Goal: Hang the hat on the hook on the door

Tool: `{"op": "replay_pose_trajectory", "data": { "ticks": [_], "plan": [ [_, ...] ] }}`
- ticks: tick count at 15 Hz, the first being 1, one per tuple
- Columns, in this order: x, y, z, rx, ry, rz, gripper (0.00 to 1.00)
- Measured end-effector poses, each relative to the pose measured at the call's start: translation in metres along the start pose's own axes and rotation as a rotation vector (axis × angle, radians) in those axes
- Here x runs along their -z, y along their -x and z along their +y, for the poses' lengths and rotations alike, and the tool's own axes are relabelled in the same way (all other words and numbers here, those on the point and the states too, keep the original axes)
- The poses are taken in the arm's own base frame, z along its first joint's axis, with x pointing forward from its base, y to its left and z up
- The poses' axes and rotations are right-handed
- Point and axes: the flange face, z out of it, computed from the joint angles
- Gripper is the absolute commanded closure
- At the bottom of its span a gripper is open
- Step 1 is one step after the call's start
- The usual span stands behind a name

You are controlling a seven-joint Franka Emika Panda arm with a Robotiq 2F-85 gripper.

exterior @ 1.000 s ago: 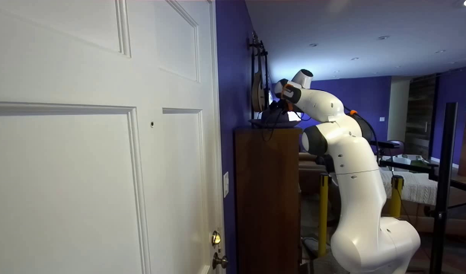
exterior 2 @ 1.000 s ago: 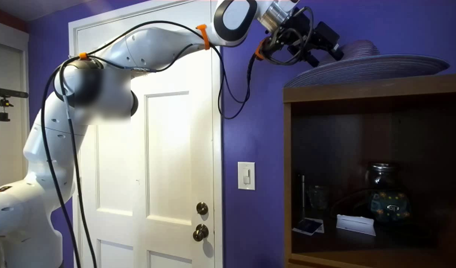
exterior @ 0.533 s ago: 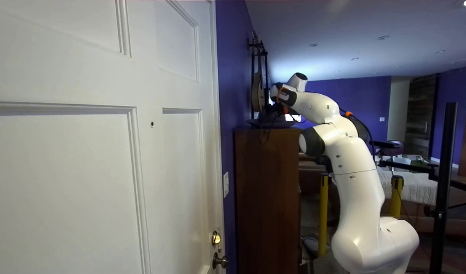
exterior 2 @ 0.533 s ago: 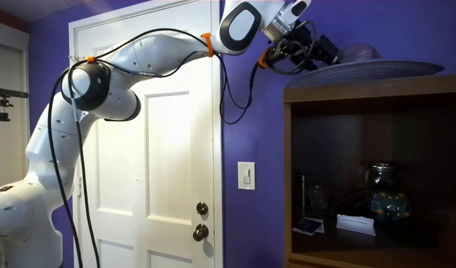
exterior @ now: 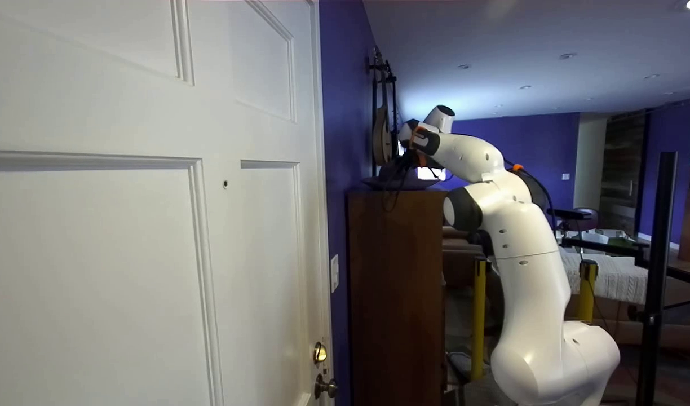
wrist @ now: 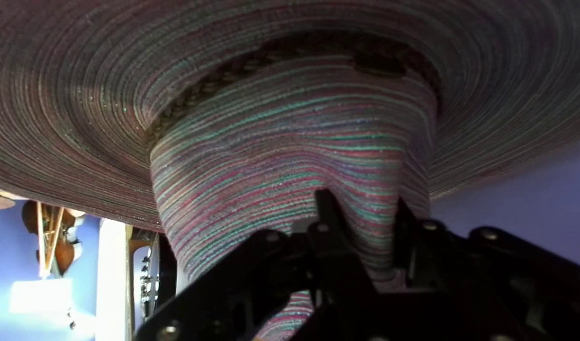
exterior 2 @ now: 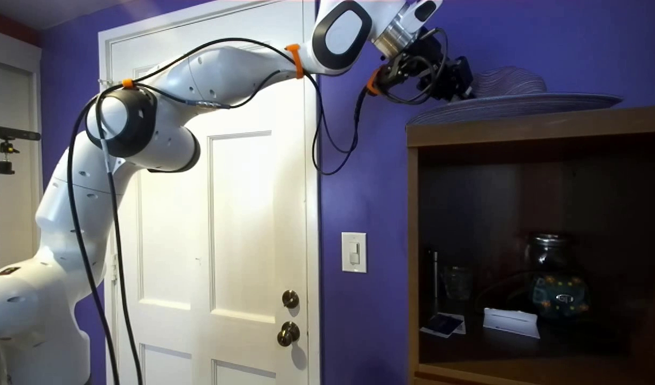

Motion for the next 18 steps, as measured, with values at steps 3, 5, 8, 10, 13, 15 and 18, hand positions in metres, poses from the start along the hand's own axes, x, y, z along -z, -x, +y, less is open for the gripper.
{"op": "replay_pose_trajectory", "data": {
  "ticks": [3,5,8,10,13,15,18],
  "plan": [
    [0.014,0.003,-0.004,-0.009,-0.032,-0.066,1.00],
    [0.030,0.007,-0.007,-0.026,-0.061,-0.135,0.99],
    [0.061,0.013,-0.011,-0.079,-0.095,-0.224,0.99],
    [0.081,0.018,-0.016,-0.122,-0.120,-0.278,0.99],
    [0.106,0.026,-0.029,-0.197,-0.186,-0.348,0.99],
    [0.119,0.030,-0.038,-0.271,-0.215,-0.374,0.99],
    [0.130,0.035,-0.057,-0.340,-0.253,-0.399,0.96]
  ]
}}
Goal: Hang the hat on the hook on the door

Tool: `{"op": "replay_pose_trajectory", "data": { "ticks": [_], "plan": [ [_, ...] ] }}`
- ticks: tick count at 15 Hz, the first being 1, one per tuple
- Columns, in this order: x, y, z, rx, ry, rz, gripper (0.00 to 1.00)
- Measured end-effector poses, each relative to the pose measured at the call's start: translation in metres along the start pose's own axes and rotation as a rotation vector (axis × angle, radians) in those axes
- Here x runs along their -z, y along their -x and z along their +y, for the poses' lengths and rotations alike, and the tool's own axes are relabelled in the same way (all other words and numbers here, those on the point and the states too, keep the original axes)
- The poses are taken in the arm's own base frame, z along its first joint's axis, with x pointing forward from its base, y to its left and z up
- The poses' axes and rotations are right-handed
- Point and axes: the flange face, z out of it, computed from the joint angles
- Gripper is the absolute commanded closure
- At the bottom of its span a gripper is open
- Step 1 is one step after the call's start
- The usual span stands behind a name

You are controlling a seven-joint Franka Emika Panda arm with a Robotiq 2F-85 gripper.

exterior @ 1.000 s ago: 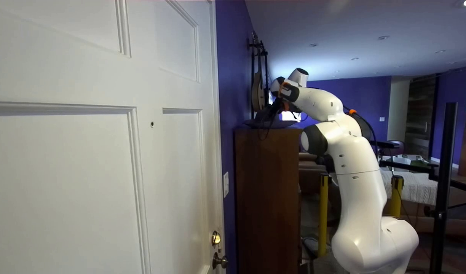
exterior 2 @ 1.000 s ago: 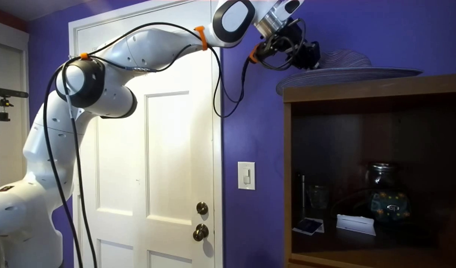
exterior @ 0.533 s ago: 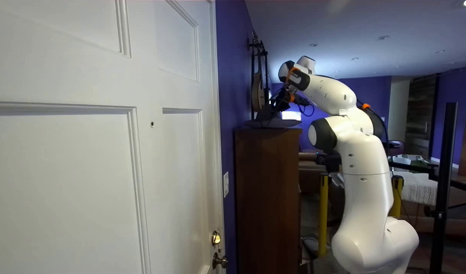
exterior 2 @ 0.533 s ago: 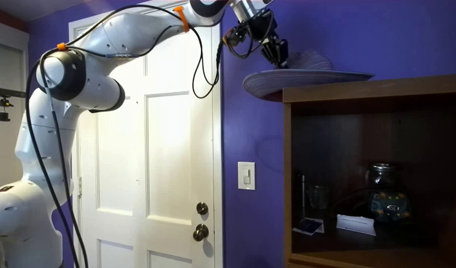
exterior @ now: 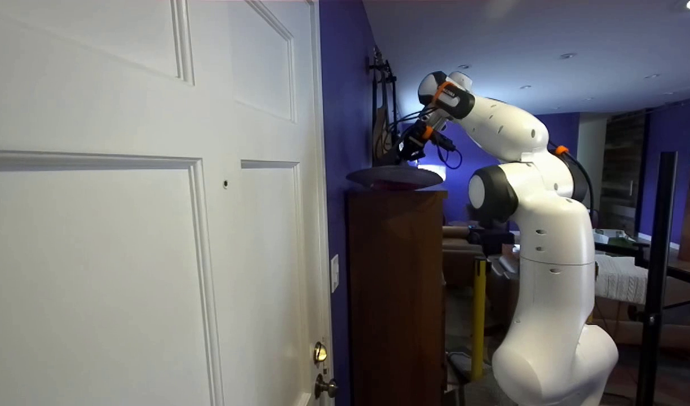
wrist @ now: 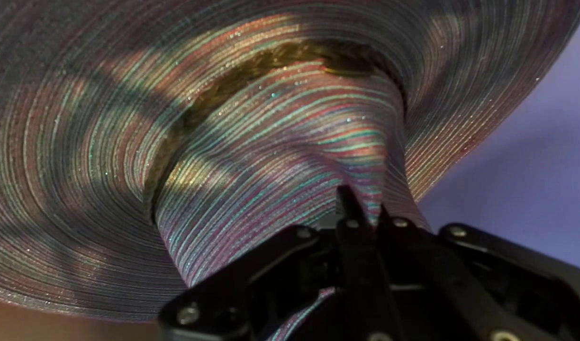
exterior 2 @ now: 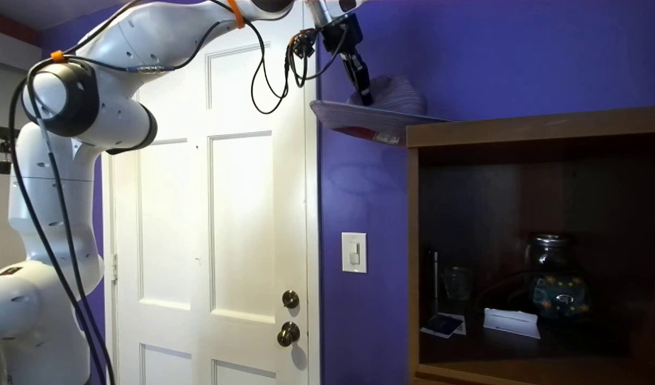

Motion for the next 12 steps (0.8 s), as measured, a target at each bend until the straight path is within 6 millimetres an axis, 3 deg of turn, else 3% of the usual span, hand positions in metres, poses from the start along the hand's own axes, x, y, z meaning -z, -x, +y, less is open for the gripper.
{"op": "replay_pose_trajectory", "data": {
  "ticks": [12],
  "plan": [
    [-0.0016,0.0059,-0.0026,-0.020,-0.015,-0.016,0.99]
  ]
}}
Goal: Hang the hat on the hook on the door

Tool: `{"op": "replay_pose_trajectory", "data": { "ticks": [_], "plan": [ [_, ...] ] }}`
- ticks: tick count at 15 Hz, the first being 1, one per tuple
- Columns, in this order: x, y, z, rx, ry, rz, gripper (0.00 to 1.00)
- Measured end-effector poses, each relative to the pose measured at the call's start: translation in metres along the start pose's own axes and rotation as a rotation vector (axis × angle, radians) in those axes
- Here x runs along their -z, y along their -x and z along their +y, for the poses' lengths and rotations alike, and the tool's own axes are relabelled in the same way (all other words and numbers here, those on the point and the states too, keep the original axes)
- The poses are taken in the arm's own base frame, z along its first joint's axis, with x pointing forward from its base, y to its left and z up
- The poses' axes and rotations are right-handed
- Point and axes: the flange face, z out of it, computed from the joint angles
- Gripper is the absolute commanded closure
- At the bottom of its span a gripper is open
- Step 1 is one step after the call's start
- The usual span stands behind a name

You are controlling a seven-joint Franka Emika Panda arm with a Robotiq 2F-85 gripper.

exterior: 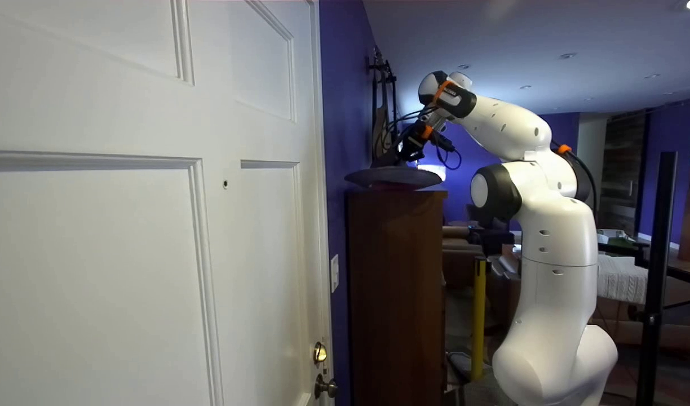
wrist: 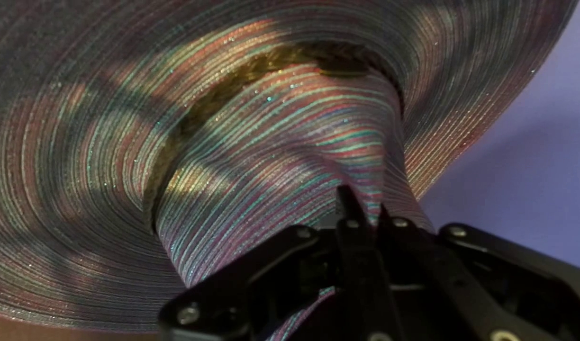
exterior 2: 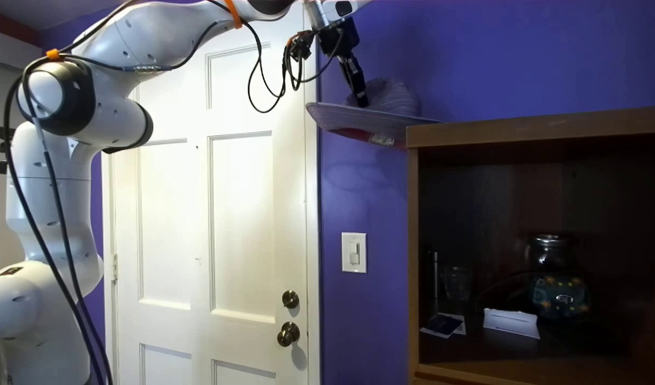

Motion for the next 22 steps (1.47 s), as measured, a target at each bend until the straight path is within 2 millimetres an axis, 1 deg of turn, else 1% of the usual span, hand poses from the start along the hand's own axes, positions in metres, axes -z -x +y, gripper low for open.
{"op": "replay_pose_trajectory", "data": {
  "ticks": [2,4,6,10,13,15,18,22],
  "plan": [
    [0.003,0.003,-0.006,-0.016,-0.007,-0.002,0.99],
    [0.010,0.013,-0.018,-0.029,-0.017,-0.023,0.99],
    [0.023,0.032,-0.036,-0.048,-0.026,-0.065,0.99],
    [0.048,0.078,-0.076,-0.078,-0.025,-0.158,0.99],
    [0.061,0.107,-0.100,-0.124,-0.001,-0.178,0.99],
    [0.060,0.126,-0.112,-0.168,0.016,-0.198,0.99],
    [0.047,0.154,-0.124,-0.240,0.033,-0.238,0.99],
    [0.023,0.188,-0.128,-0.339,0.064,-0.274,0.99]
  ]
}}
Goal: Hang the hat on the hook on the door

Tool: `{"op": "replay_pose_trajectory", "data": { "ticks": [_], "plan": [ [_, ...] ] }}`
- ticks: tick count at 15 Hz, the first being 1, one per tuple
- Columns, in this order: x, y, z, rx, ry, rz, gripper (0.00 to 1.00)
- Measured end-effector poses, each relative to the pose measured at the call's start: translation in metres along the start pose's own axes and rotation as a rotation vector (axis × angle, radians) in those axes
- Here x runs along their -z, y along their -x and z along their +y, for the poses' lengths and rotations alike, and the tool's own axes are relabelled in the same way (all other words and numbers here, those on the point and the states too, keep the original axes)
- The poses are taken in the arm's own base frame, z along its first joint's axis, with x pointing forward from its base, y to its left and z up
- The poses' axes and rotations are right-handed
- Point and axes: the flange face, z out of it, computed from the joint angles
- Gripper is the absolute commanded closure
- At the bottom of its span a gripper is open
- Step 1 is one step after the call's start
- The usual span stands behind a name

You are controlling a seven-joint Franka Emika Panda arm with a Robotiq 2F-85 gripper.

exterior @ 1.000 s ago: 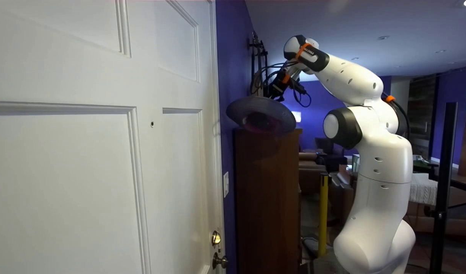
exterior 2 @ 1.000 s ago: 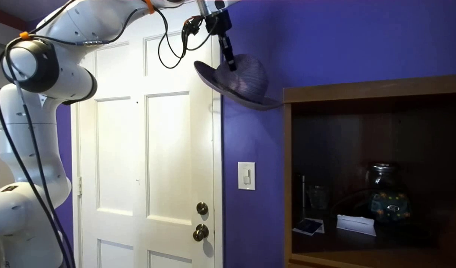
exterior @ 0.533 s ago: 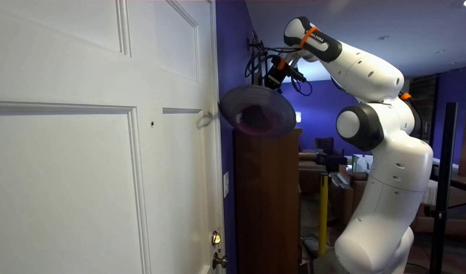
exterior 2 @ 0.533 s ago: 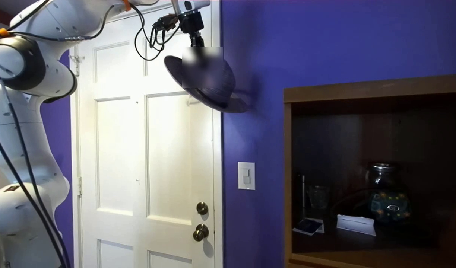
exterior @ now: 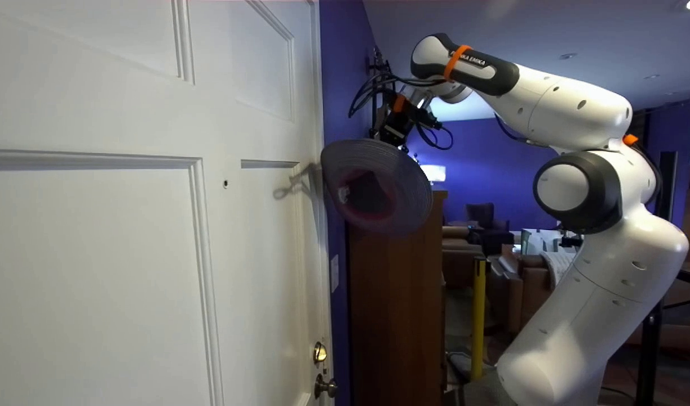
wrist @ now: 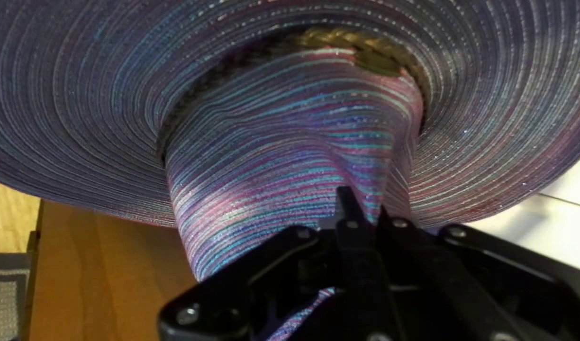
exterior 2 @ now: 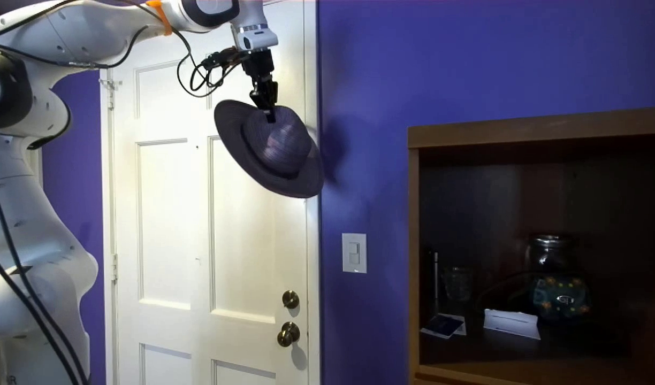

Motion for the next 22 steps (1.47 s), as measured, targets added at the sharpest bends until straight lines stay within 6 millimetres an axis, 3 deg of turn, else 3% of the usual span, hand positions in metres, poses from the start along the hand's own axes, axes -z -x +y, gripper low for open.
{"op": "replay_pose_trajectory", "data": {
  "ticks": [8,16,22],
  "plan": [
    [-0.078,0.041,0.012,-0.128,0.124,0.042,0.96],
    [-0.084,0.046,0.014,-0.140,0.132,0.033,0.99],
    [-0.131,0.085,0.003,-0.243,0.219,-0.032,0.99]
  ]
}}
